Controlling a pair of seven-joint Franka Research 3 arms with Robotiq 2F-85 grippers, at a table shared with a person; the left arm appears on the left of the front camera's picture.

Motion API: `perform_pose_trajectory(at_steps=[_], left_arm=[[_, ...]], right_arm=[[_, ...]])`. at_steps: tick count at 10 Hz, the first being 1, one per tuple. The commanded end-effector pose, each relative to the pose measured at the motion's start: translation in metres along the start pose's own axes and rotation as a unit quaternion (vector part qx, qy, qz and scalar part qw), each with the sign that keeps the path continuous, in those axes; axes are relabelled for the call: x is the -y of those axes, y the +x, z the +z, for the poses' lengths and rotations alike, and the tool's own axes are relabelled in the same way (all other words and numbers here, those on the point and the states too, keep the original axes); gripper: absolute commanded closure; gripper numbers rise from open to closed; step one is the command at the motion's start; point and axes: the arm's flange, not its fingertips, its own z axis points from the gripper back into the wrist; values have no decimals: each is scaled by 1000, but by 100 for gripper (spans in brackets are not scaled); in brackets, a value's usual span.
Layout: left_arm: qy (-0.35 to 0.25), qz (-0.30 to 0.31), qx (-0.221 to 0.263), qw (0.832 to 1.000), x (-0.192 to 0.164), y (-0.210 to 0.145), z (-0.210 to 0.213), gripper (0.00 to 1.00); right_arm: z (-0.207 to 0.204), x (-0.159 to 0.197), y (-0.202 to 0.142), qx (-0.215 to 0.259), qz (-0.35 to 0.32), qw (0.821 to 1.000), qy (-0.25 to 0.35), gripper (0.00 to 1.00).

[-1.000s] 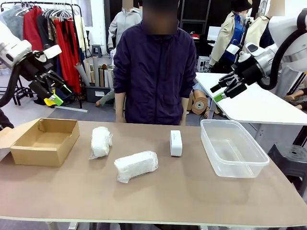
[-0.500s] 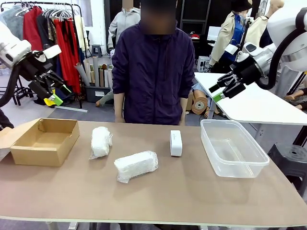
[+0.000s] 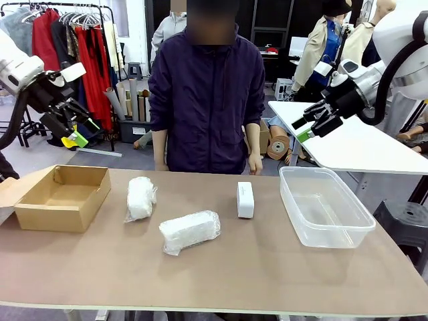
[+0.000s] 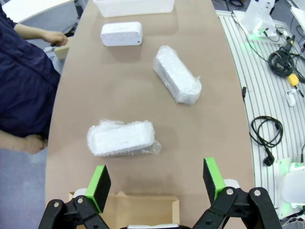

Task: Separate and place wrapped and unwrapped clocks.
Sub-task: Pick up the Digital clock indicated by the person.

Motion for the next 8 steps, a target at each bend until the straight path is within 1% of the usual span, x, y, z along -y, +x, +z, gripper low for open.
perform_pose_trajectory(at_steps=[1,8], left_arm=[[1,-2,0,1000,3,1,3,0],[1,-2,0,1000,3,1,3,0]], right_arm=[[0,0,0,0,0,1000,0,0],[0,0,0,0,0,1000,0,0]])
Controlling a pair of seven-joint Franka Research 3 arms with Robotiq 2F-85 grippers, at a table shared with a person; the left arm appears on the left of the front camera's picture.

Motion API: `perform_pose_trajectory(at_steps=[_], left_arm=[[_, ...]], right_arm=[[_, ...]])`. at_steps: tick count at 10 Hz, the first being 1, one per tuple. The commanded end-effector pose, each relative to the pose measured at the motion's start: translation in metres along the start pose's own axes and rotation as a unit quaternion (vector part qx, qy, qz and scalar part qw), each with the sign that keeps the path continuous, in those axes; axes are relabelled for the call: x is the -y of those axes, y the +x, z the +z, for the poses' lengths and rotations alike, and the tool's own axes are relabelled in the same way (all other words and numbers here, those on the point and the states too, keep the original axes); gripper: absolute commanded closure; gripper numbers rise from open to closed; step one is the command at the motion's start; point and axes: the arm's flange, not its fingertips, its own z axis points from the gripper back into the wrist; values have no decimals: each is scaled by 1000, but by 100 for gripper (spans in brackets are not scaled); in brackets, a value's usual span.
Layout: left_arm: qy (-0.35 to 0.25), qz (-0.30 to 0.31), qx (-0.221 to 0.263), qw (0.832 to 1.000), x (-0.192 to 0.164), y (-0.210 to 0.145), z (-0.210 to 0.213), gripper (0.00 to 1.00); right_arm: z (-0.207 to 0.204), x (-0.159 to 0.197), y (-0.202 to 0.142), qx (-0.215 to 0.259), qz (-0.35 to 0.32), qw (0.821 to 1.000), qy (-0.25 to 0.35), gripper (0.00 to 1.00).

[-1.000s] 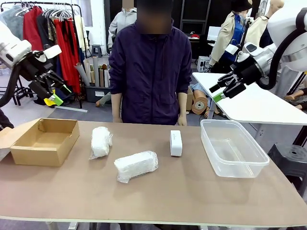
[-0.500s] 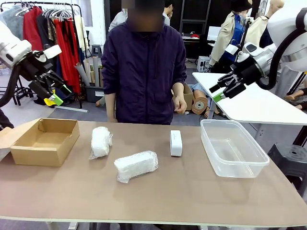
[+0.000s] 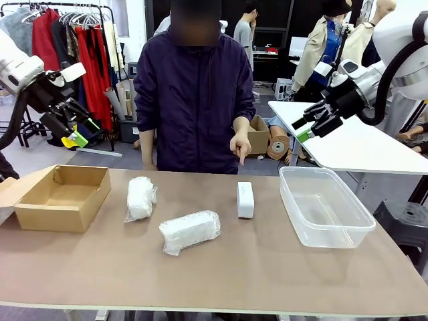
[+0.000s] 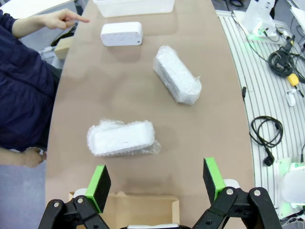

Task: Separate and place wrapped and unwrapped clocks.
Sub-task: Pick up the Digital clock indicated by the person.

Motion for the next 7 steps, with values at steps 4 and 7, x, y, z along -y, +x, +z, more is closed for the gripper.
perform_pose_trajectory(at_steps=[4,7], left_arm=[[1,-2,0,1000,3,1,3,0],[1,-2,0,1000,3,1,3,0]], right_arm=[[0,0,0,0,1,1000,0,0],[0,0,0,0,1,1000,0,0]])
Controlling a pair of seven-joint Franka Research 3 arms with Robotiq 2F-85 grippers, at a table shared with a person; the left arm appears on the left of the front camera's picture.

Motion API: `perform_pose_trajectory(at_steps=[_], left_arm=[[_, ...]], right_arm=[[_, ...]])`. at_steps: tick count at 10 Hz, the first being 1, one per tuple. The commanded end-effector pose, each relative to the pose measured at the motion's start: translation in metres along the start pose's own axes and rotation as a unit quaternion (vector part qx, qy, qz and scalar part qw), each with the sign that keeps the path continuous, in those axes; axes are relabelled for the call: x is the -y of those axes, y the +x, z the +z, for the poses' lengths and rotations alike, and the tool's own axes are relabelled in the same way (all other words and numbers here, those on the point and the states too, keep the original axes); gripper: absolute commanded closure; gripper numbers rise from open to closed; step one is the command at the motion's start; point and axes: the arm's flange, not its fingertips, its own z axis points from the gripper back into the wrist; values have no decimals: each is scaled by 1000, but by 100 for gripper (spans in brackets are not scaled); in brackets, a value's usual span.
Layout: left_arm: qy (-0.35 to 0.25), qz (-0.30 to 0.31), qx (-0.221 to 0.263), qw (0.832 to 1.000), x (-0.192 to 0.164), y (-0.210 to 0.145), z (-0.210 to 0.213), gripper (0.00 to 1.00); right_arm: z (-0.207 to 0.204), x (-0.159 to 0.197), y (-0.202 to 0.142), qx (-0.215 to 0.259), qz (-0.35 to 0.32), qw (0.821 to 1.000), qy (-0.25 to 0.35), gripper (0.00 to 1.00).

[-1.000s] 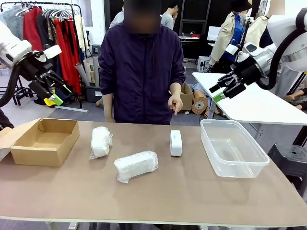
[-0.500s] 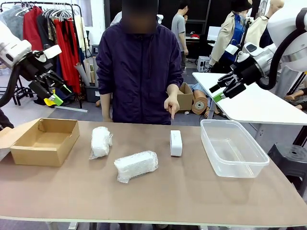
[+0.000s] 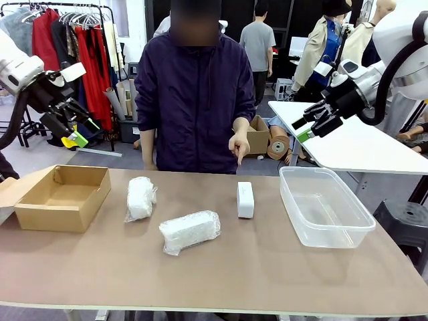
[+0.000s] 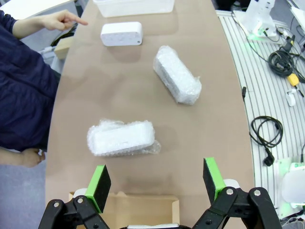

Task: Separate and place wrapped and unwrapped clocks.
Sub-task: Pick up the Digital clock indicated by the person.

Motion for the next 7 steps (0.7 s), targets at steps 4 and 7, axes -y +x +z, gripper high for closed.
perform_pose_trajectory(at_steps=[4,7], left_arm=[[1,-2,0,1000,3,1,3,0],[1,-2,0,1000,3,1,3,0]], right_arm=[[0,0,0,0,1,1000,0,0],[0,0,0,0,1,1000,0,0]])
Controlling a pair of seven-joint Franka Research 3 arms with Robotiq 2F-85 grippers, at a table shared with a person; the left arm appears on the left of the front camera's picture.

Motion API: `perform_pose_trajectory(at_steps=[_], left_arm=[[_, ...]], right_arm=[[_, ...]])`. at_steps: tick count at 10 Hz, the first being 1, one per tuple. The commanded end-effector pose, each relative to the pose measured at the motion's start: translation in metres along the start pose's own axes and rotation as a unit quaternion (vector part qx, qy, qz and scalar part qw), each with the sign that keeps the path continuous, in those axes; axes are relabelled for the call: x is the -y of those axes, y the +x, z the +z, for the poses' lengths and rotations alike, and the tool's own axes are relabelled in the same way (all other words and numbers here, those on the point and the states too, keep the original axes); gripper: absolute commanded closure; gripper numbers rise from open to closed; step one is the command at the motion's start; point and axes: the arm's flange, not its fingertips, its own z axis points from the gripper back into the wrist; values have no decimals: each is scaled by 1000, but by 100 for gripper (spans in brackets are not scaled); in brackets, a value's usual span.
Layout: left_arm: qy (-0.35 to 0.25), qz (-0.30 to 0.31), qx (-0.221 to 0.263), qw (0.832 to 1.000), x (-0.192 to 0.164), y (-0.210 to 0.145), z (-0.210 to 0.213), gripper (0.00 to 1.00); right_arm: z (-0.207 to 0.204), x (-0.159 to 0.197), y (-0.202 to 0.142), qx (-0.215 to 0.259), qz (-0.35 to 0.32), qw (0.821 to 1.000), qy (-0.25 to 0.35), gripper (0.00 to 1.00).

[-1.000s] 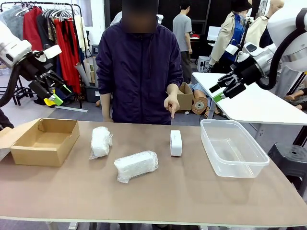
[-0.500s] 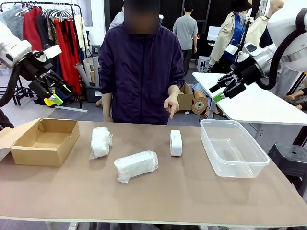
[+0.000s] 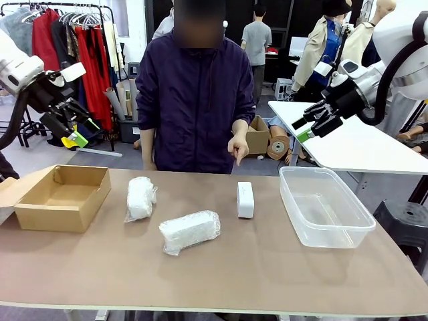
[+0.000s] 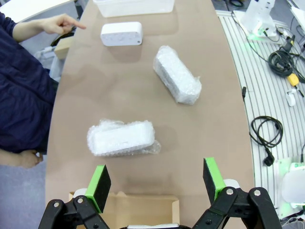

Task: Separate and place wrapped and unwrapped clocks.
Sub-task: Pick up the Digital clock indicated by the person.

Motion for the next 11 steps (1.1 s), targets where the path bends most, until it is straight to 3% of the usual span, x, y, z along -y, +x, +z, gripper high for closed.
perform_pose_trajectory(at_steps=[1,11], left_arm=[[1,-2,0,1000,3,1,3,0],[1,-2,0,1000,3,1,3,0]], right_arm=[[0,0,0,0,1,1000,0,0],[0,0,0,0,1,1000,0,0]])
